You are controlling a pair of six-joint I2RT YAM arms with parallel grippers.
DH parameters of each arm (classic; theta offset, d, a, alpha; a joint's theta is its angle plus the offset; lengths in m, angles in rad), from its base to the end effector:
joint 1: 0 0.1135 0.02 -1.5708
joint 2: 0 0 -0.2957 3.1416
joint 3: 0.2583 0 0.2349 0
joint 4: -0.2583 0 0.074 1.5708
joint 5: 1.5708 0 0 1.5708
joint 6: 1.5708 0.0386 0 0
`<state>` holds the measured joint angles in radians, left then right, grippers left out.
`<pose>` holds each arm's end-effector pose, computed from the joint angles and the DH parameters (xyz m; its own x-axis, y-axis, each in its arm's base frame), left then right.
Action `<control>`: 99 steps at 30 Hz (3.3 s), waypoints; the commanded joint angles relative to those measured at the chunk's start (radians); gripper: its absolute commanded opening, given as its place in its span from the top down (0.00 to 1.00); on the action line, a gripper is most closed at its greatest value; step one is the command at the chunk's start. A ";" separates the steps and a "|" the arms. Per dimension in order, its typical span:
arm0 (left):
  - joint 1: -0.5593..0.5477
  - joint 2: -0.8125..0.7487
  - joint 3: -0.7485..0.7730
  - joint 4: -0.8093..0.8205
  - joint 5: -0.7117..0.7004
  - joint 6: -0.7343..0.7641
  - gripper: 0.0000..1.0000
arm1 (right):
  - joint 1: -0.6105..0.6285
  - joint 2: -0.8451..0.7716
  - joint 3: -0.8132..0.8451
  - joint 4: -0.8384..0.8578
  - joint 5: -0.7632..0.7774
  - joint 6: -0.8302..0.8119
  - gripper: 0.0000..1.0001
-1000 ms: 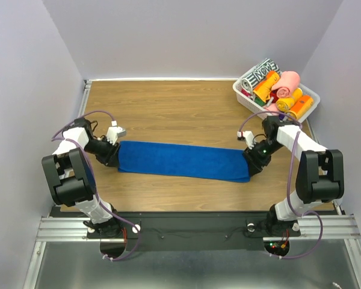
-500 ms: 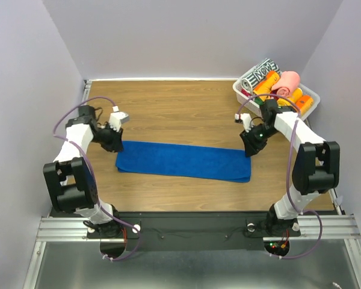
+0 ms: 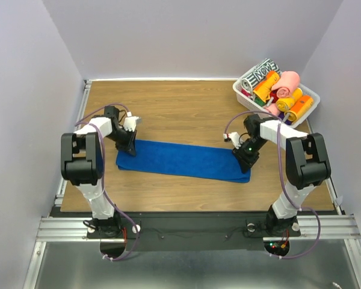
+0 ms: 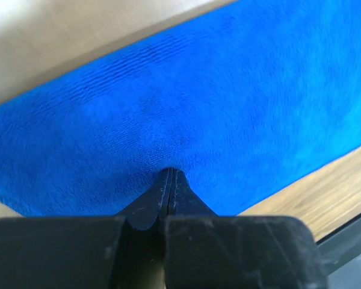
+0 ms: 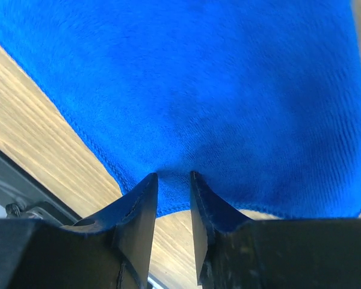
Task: Roll the towels
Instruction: Fold the towel
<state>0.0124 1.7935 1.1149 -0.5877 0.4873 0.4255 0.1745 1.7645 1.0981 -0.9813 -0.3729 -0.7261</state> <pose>0.3324 -0.0140 0.2029 -0.8154 0.3547 -0.4575 0.5116 0.8112 -0.2831 0.2773 0.0632 0.2008 -0.6452 -0.7416 -0.1837 -0.7522 0.5745 0.3226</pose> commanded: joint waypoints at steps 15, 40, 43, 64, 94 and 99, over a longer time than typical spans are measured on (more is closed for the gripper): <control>-0.115 0.669 0.997 -0.041 -0.029 -0.111 0.93 | 0.301 0.254 0.085 0.004 -0.226 0.131 0.67; -0.112 0.117 0.703 0.276 0.002 -0.222 0.20 | 0.427 0.073 0.206 0.029 -0.304 0.215 0.51; -0.114 0.032 0.565 0.301 0.000 -0.228 0.19 | 0.427 0.070 0.177 0.044 -0.210 0.202 0.53; -0.109 -0.033 0.276 0.364 -0.035 -0.367 0.16 | 0.658 0.240 0.104 0.226 -0.357 0.332 0.60; -0.066 -0.191 0.149 0.462 0.031 -0.263 0.24 | 0.442 0.424 0.769 0.509 -0.063 0.775 0.53; -0.062 -0.194 0.128 0.465 0.033 -0.268 0.24 | 0.442 0.553 0.910 0.549 0.006 0.840 0.53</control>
<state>-0.0521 1.6379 1.2655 -0.1604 0.5117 0.1741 0.6102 2.2734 1.9121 -0.5308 -0.4614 0.0246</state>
